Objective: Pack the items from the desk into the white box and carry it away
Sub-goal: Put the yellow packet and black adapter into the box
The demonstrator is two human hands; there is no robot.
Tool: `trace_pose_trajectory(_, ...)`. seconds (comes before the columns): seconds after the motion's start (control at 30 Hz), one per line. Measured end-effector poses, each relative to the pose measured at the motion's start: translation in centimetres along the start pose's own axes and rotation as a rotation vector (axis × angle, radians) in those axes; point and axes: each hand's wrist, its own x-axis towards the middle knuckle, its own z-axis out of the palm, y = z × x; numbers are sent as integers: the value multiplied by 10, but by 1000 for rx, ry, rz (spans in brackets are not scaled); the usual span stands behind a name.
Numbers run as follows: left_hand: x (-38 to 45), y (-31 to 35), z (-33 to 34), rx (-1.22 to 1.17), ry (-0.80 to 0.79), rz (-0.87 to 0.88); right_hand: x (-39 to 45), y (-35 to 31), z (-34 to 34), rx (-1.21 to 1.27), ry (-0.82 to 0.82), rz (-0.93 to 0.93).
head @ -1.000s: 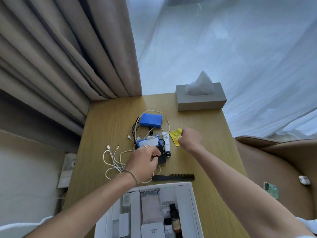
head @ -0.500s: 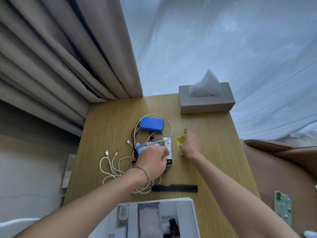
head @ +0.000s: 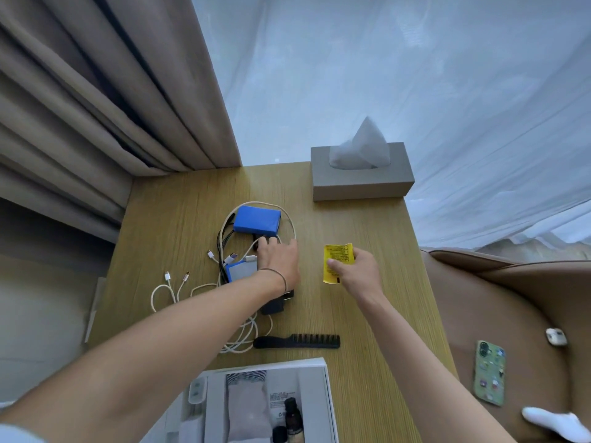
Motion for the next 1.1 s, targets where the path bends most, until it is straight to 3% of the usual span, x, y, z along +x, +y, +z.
trace_pose_trajectory(0.2,5,16,11,-14,29,8,-11,2,-8,88,-19,27)
trace_pose_trajectory(0.73,-38,-3,-34,-911,44,91,-61,-20,-31,247,-28,-18)
trace_pose_trajectory(1.1,-114,-47,-59,-1139,164,51,-139,-60,-28,279,-142,-129)
